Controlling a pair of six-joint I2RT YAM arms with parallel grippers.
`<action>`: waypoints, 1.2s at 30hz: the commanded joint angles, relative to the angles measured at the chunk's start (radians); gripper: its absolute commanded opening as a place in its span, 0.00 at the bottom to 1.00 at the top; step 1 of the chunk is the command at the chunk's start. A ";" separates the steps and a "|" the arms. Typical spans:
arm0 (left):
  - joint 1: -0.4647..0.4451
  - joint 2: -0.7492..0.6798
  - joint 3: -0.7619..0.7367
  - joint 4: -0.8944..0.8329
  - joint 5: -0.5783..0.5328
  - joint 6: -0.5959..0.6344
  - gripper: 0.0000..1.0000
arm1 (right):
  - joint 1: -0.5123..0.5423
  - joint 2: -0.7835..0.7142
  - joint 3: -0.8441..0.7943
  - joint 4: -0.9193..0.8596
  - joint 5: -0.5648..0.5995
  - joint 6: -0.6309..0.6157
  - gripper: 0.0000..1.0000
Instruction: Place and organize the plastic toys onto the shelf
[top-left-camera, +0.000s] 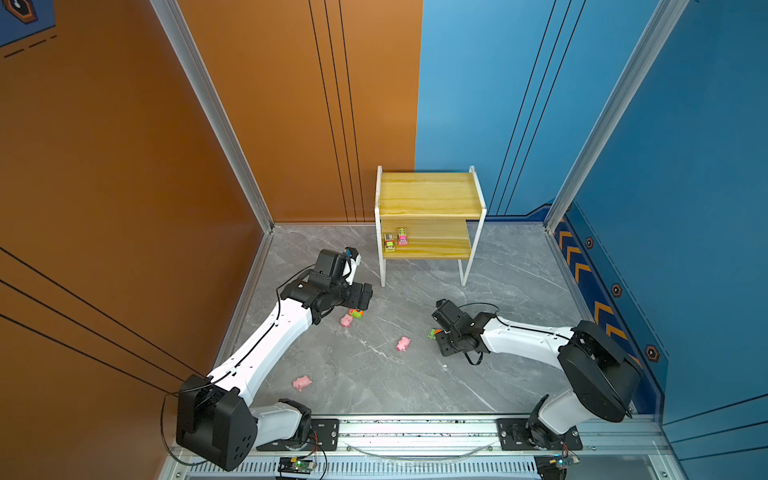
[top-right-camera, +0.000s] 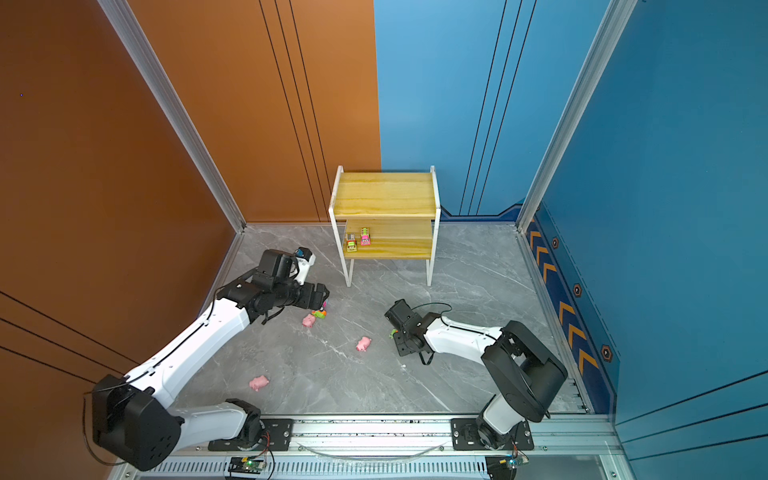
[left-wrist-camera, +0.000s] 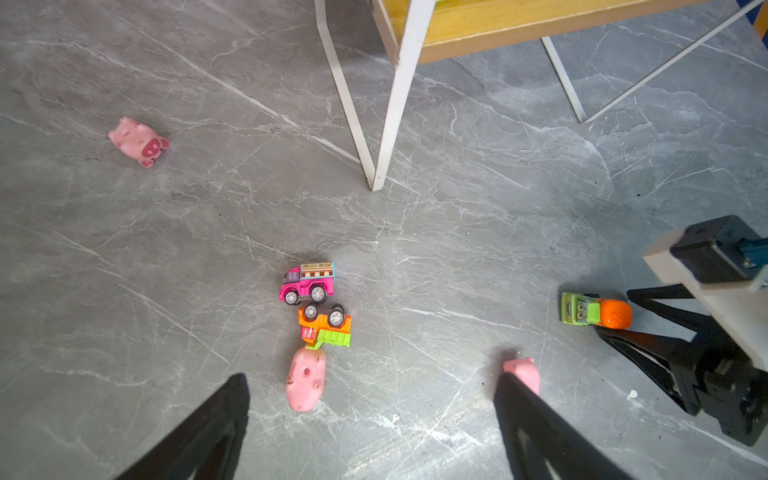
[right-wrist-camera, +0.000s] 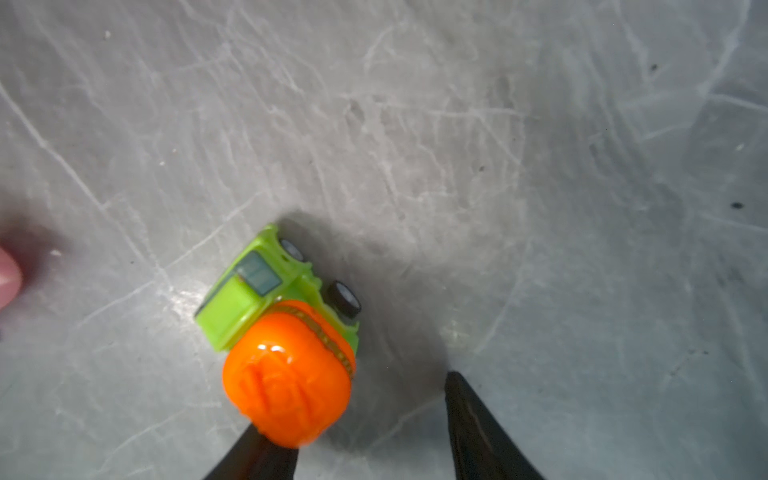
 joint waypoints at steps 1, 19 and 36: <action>0.006 -0.001 -0.015 0.013 0.023 -0.003 0.93 | -0.025 0.013 -0.028 0.000 0.029 0.037 0.56; 0.010 0.007 -0.015 0.016 0.053 -0.010 0.93 | -0.123 0.113 0.054 0.106 -0.001 0.055 0.57; -0.041 -0.064 -0.063 0.086 0.101 -0.040 0.93 | -0.110 -0.204 -0.055 0.234 0.114 0.045 0.73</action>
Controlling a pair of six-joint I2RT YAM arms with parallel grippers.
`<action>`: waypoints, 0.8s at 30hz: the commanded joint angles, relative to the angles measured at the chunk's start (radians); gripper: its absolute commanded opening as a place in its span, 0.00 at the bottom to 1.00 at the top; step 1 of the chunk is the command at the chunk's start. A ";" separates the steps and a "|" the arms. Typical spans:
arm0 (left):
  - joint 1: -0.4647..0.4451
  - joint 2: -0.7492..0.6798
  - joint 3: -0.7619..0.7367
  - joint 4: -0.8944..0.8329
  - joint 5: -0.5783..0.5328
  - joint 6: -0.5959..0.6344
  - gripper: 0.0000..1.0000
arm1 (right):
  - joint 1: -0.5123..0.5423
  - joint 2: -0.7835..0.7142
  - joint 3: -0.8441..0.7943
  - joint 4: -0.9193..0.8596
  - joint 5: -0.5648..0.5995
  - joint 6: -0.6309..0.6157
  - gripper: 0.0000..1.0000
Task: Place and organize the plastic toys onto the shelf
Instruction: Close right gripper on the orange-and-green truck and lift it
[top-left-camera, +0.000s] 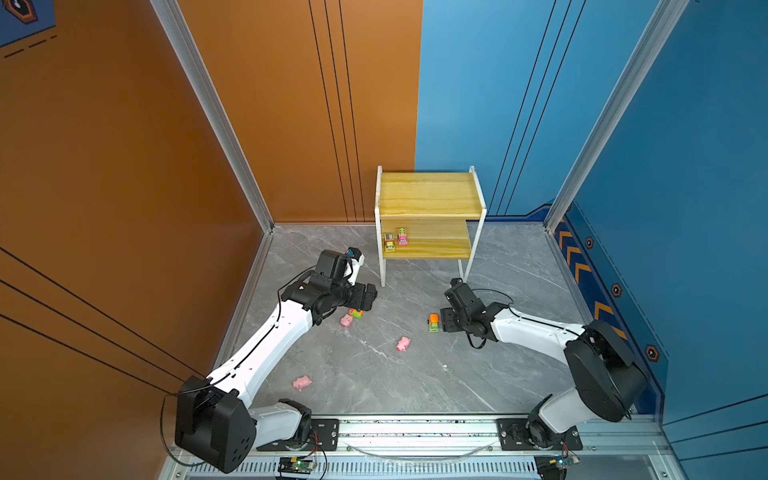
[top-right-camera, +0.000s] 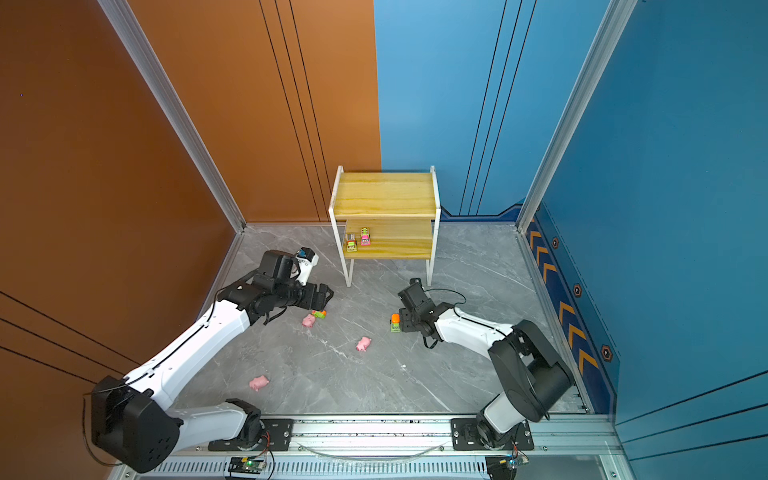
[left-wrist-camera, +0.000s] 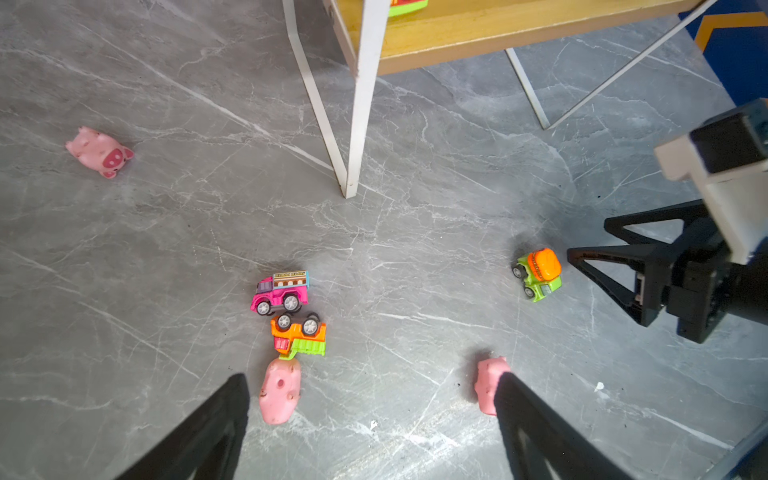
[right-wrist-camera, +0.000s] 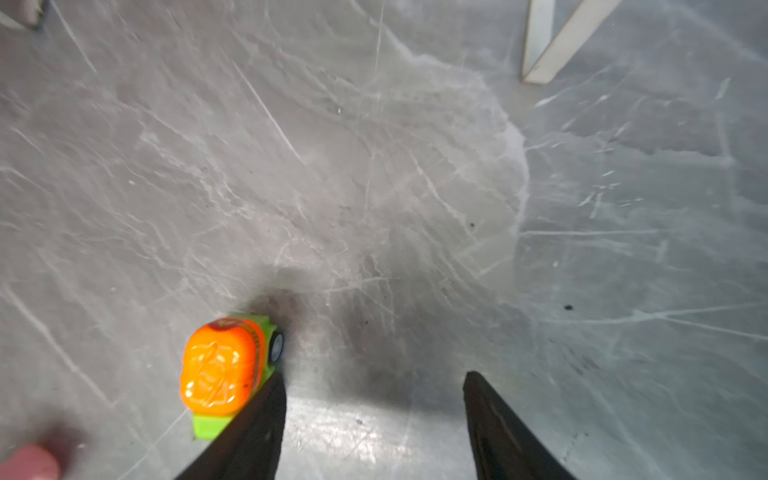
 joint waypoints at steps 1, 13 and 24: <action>-0.020 -0.047 -0.040 0.047 0.044 -0.025 0.93 | 0.037 -0.143 -0.069 0.085 0.083 0.022 0.74; -0.074 -0.134 -0.077 0.124 0.019 -0.105 0.93 | 0.363 -0.206 -0.288 0.487 0.392 0.069 0.77; -0.086 -0.188 -0.081 0.124 0.014 -0.103 0.93 | 0.408 -0.036 -0.397 0.798 0.446 0.057 0.75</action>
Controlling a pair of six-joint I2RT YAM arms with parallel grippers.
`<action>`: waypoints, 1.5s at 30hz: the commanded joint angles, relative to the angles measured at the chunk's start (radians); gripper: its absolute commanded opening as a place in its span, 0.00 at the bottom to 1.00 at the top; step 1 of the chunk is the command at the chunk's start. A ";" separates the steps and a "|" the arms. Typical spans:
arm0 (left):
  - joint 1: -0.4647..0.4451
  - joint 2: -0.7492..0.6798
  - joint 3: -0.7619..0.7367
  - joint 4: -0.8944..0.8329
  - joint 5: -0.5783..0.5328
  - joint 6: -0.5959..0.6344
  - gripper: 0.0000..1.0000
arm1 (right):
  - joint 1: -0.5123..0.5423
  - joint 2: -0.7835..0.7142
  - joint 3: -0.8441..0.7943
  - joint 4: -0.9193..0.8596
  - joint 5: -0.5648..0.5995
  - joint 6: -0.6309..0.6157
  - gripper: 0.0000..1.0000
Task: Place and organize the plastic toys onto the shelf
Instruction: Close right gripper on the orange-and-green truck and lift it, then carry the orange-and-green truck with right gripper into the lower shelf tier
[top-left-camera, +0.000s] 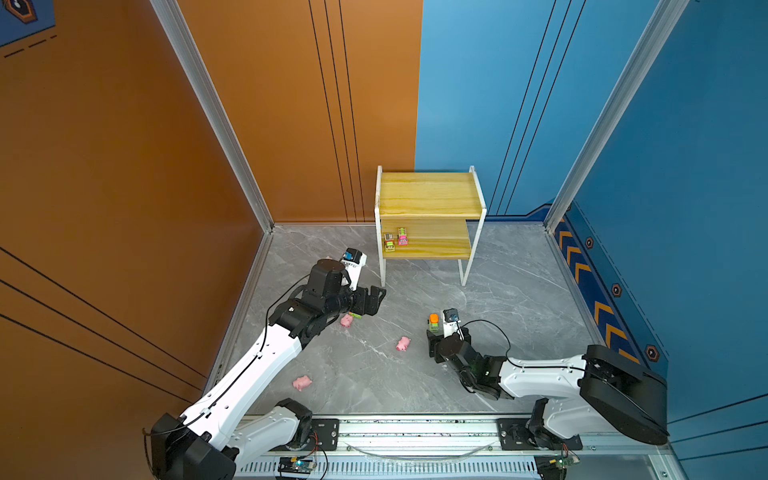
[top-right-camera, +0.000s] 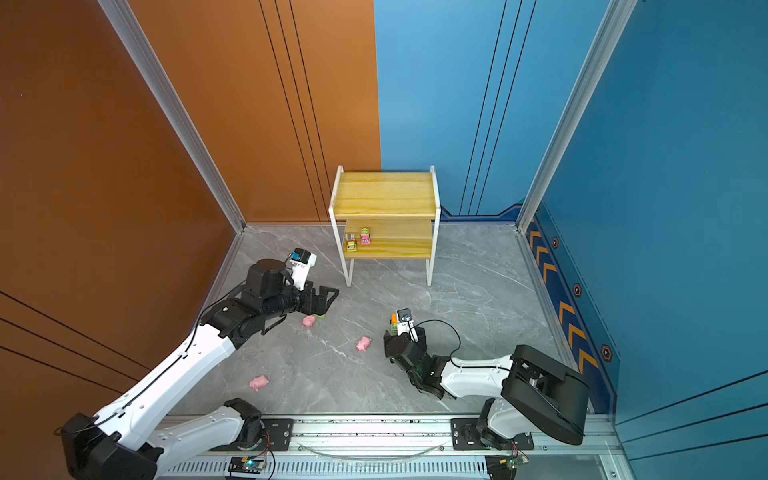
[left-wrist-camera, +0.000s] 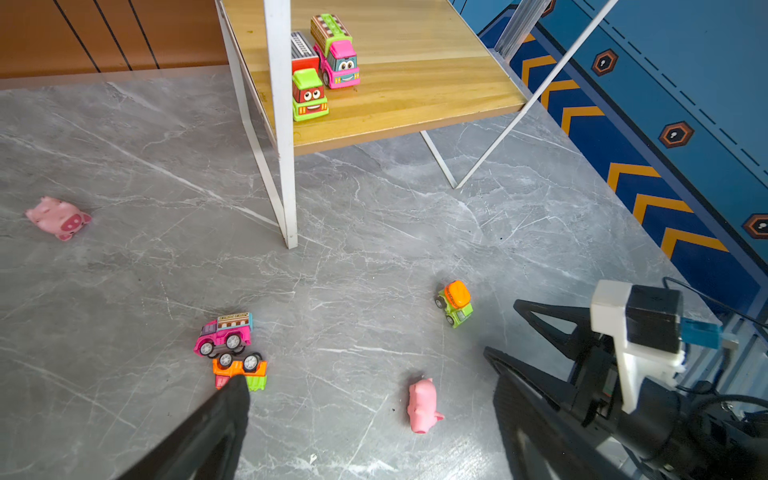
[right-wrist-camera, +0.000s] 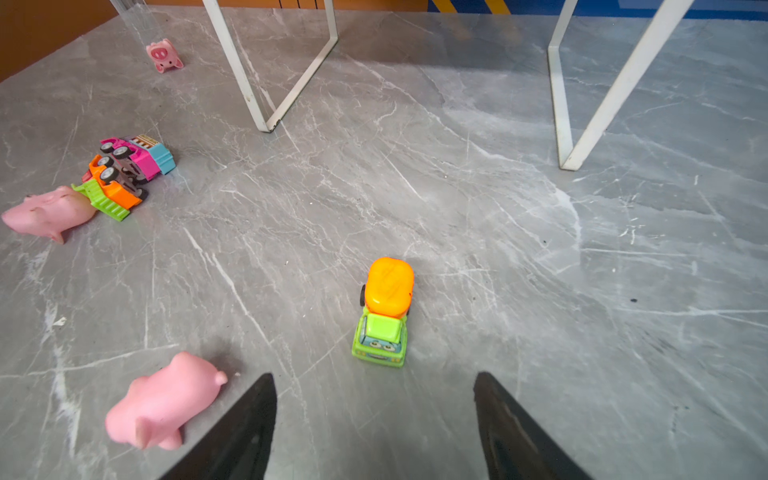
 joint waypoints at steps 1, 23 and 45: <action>-0.004 -0.009 -0.013 0.013 -0.006 -0.014 0.93 | 0.007 0.041 -0.013 0.152 0.039 -0.011 0.75; -0.008 -0.025 -0.014 0.014 0.025 -0.027 0.93 | -0.068 0.238 -0.004 0.307 -0.009 0.015 0.64; 0.002 -0.019 -0.013 0.013 0.018 -0.022 0.92 | -0.128 0.404 0.073 0.364 -0.085 0.014 0.33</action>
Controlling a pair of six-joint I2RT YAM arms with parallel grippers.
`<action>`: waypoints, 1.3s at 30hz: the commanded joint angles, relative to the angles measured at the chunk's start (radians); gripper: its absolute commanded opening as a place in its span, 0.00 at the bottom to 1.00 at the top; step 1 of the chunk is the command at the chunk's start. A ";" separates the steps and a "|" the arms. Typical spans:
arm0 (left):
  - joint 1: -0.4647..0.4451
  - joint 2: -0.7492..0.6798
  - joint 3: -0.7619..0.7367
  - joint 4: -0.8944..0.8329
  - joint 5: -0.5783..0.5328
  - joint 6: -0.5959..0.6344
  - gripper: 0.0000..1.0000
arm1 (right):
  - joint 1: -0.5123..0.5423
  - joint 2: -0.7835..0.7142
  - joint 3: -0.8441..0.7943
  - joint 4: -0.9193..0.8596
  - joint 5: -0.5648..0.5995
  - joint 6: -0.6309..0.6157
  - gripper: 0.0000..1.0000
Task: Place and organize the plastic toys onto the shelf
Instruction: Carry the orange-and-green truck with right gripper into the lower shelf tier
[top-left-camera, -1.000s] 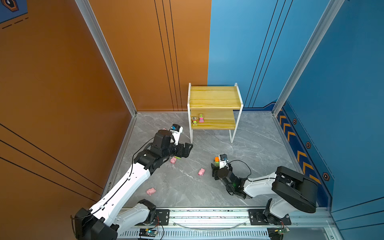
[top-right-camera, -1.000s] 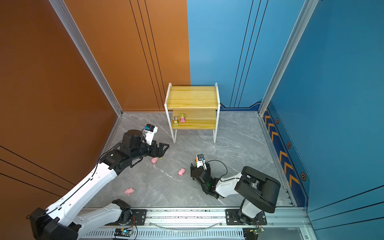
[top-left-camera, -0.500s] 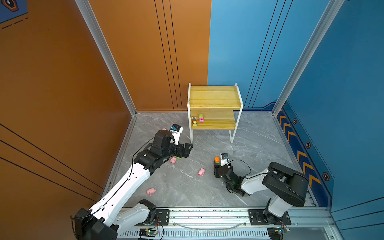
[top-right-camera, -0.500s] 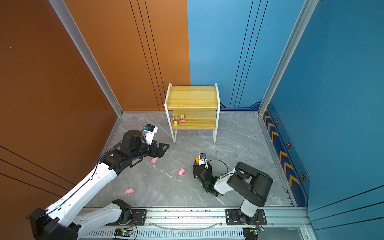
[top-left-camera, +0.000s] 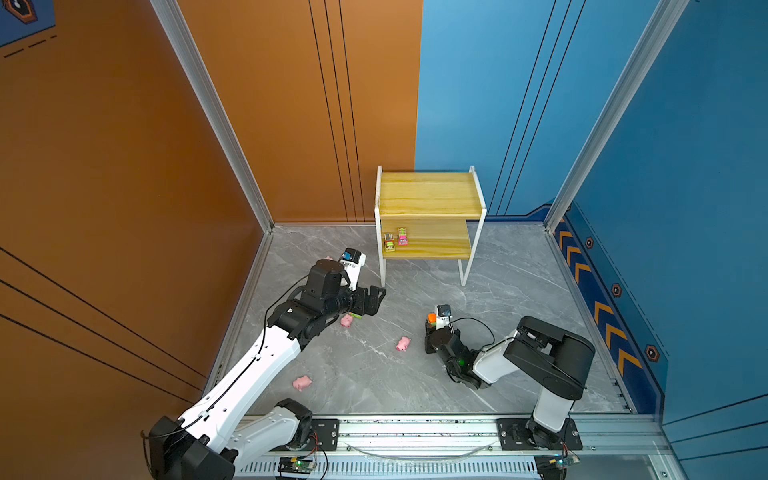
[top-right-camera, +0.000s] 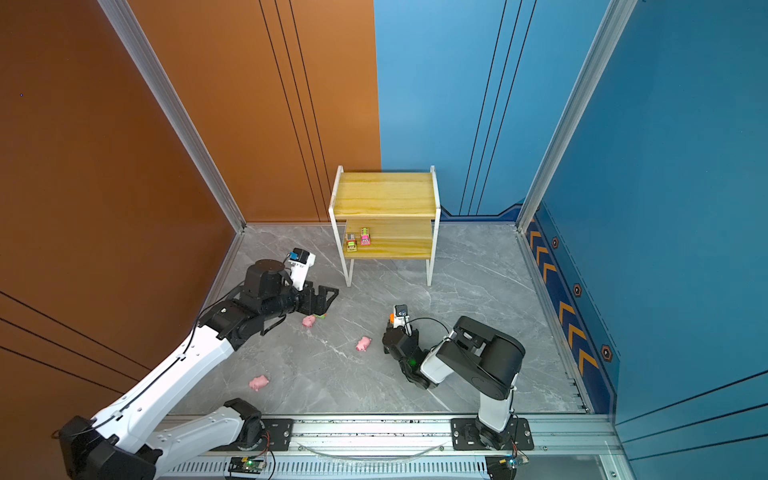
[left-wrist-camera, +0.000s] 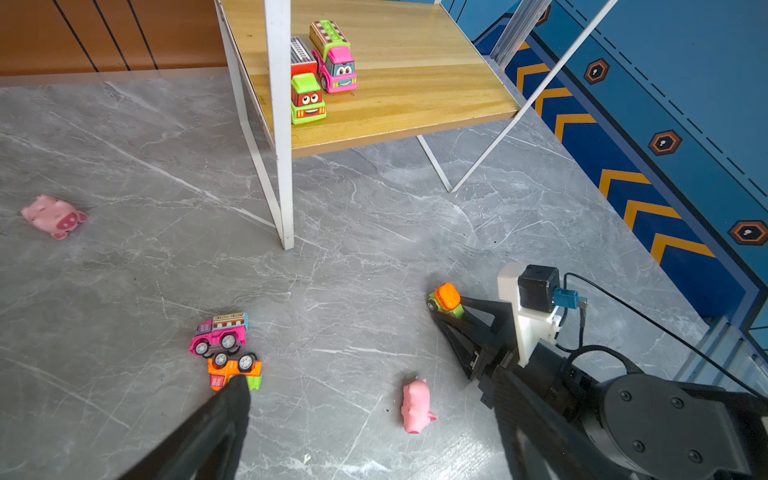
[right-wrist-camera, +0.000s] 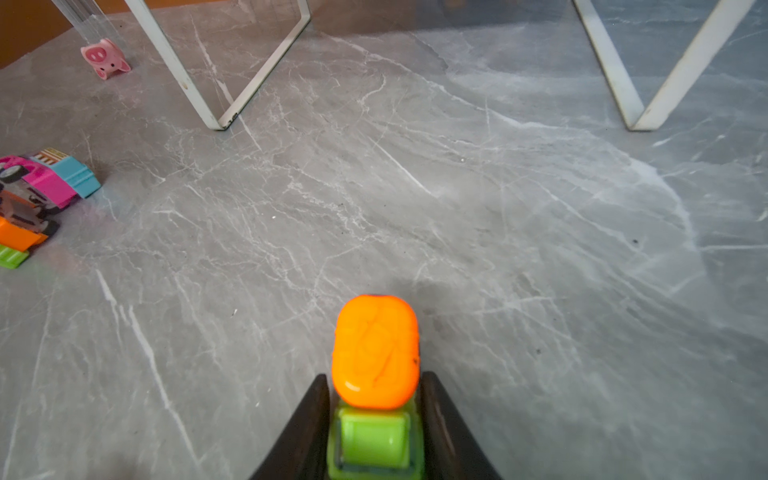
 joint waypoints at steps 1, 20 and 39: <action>0.004 -0.010 -0.014 0.013 0.013 -0.005 0.92 | -0.015 0.008 0.010 0.000 -0.017 0.001 0.31; 0.087 -0.031 -0.012 0.019 0.025 -0.015 0.92 | -0.031 -0.458 0.163 -0.490 -0.198 -0.199 0.18; 0.210 -0.026 -0.012 0.021 0.045 -0.026 0.92 | -0.141 -0.211 0.609 -0.583 -0.052 -0.265 0.19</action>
